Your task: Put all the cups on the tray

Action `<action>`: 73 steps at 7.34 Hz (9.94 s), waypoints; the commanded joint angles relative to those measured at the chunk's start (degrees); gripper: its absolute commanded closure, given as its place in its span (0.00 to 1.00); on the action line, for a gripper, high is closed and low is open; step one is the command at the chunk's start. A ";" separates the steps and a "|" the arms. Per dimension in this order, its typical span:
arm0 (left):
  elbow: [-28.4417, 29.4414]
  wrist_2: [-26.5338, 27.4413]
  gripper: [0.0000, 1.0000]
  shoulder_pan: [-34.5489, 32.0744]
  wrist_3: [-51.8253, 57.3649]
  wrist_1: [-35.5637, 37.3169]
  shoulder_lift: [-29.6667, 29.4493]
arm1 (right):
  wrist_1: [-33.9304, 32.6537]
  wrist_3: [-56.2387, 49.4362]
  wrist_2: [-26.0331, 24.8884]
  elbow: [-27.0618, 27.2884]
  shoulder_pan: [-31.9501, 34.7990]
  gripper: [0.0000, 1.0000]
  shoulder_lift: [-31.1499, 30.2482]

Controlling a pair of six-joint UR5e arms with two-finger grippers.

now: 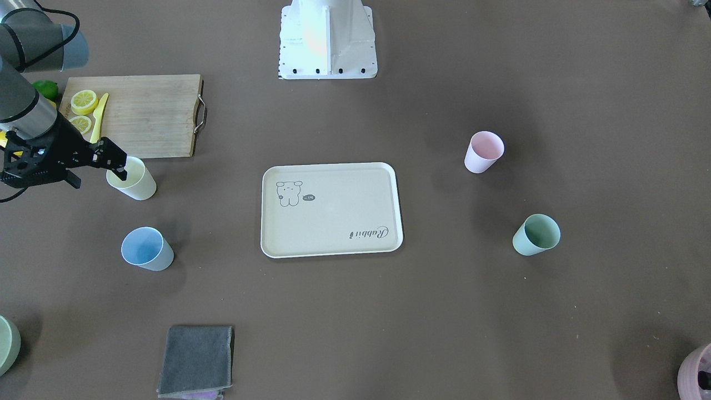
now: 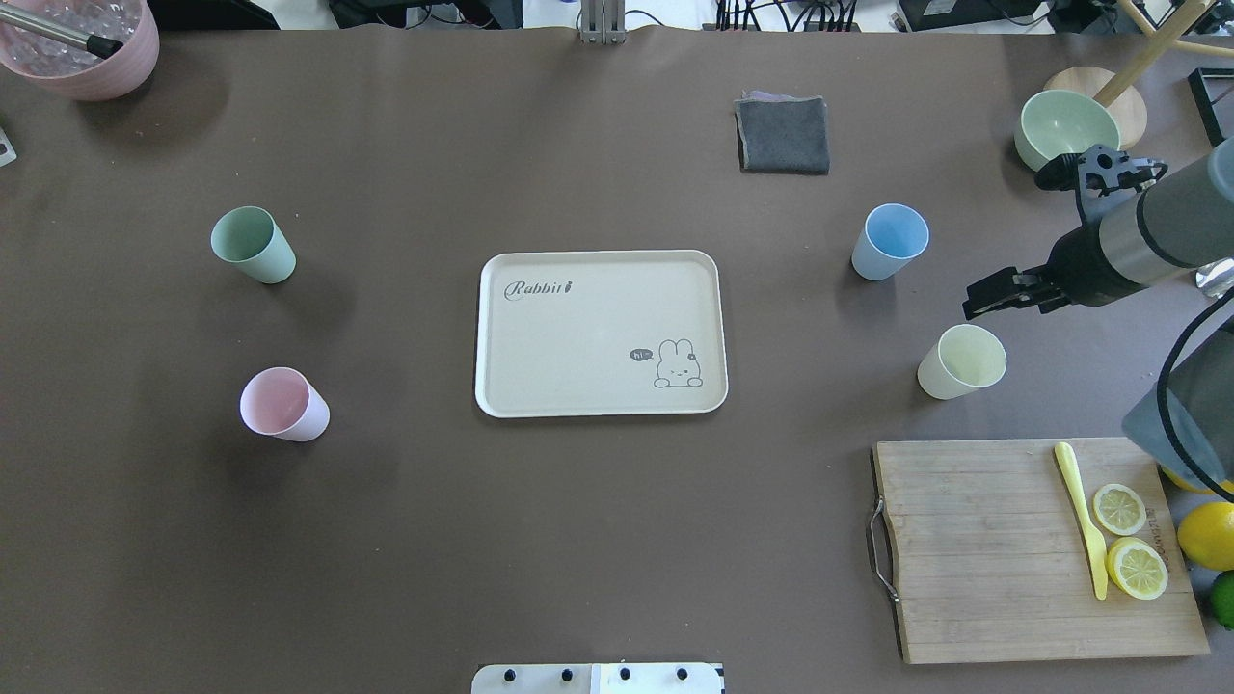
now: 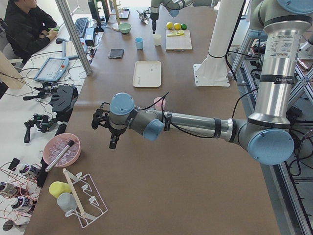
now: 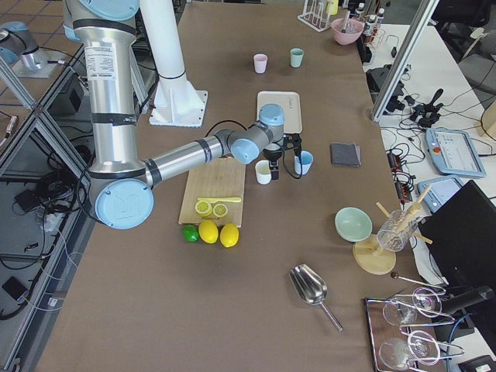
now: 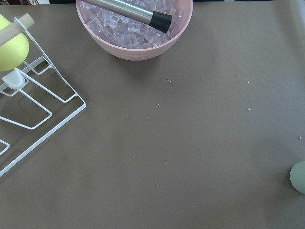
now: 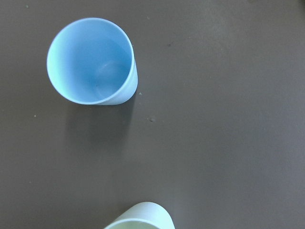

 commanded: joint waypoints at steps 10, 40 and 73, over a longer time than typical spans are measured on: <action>-0.03 -0.02 0.02 0.00 0.08 -0.04 0.00 | 0.01 0.38 -1.53 -0.66 -4.20 1.00 -0.84; -22.70 20.43 0.02 43.47 -43.93 -1.54 5.54 | -19.67 23.05 -0.15 -4.44 -8.71 0.00 33.09; -5.84 37.86 0.90 57.83 -62.59 20.00 -32.78 | -11.77 -4.37 3.65 -16.39 7.40 0.00 20.09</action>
